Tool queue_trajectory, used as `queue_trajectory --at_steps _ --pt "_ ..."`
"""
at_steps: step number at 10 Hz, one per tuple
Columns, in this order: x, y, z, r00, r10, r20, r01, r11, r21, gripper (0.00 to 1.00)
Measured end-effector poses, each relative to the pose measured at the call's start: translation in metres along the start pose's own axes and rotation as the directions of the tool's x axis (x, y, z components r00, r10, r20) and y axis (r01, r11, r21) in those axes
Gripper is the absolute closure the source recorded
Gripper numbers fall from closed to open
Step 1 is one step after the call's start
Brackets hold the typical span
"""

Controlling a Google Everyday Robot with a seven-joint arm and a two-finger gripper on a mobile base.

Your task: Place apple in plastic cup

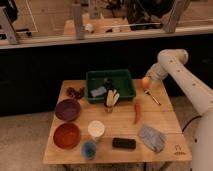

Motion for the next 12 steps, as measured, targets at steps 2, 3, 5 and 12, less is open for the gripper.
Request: queue_trajectory --at_steps 2,3,5,12 --pt "-0.005 0.004 -0.006 1.000 -0.016 0.017 0.017 1.000 -0.003 0.80" --pt "-0.007 0.002 -0.006 1.000 -0.019 0.020 0.019 1.000 -0.002 0.80" --pt "-0.004 0.004 -0.007 1.000 -0.015 0.017 0.015 1.000 -0.002 0.80" --pt "-0.070 0.054 -0.034 0.930 -0.280 0.239 0.276 0.960 0.053 0.80"
